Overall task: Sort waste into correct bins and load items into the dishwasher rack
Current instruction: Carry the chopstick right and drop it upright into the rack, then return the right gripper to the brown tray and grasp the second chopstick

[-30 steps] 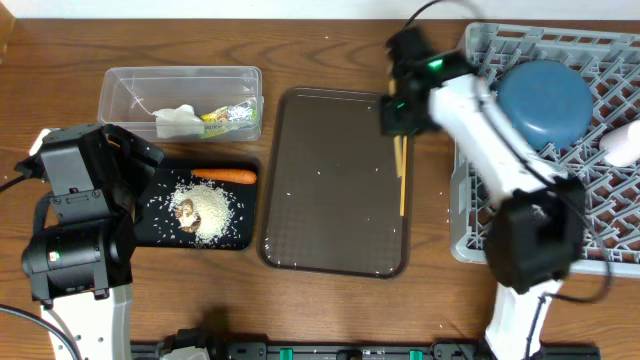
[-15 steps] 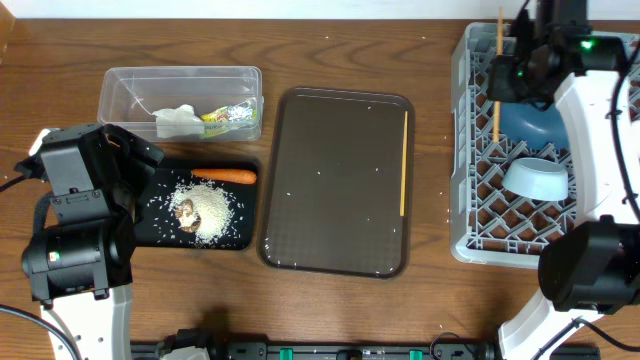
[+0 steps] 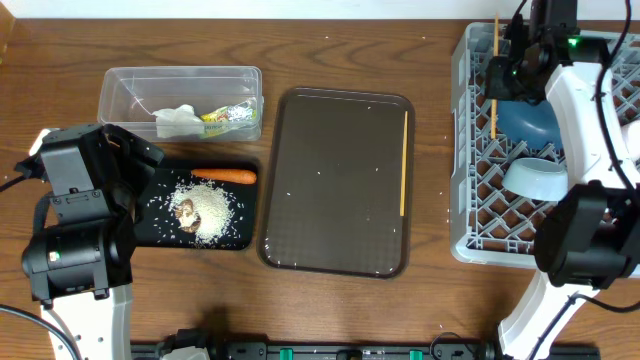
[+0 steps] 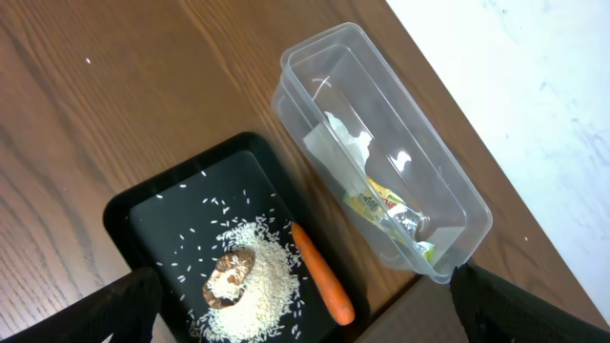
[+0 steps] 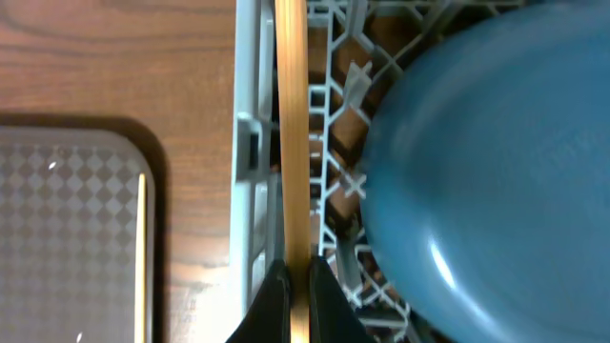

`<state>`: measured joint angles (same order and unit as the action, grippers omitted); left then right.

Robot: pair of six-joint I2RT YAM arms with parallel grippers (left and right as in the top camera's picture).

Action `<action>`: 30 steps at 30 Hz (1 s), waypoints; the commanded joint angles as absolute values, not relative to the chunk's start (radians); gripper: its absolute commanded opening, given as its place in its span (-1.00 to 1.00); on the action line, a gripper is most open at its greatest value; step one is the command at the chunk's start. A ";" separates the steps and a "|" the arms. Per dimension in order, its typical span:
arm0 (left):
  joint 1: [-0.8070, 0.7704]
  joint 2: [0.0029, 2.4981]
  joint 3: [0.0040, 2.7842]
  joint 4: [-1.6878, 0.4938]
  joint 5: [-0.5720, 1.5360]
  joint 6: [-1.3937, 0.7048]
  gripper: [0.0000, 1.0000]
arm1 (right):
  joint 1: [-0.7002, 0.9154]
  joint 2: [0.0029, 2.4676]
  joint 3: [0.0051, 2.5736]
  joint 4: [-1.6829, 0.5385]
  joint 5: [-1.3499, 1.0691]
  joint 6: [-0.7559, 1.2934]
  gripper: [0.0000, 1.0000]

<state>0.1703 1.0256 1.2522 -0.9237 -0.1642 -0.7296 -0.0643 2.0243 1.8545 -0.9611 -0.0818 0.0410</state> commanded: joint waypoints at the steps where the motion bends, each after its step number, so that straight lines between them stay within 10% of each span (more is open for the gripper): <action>1: 0.176 1.027 1.250 -0.927 -0.176 -0.731 0.96 | -0.069 2.041 1.863 -0.944 -0.080 0.048 -0.86; 9: 0.176 1.027 1.250 -0.927 -0.176 -0.731 0.96 | -0.063 2.041 1.863 -0.977 -0.090 0.056 0.11; 22: 0.176 1.027 1.250 -0.927 -0.176 -0.731 0.95 | 0.045 1.877 1.865 -1.087 -0.374 0.058 0.25; 30: 0.176 1.027 1.250 -0.927 -0.176 -0.731 0.96 | 0.286 1.897 1.850 -1.158 -0.134 0.257 0.36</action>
<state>0.1703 1.0256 1.2522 -0.9237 -0.1642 -0.7296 0.2298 1.8668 1.8565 -1.1484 -0.2520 0.1490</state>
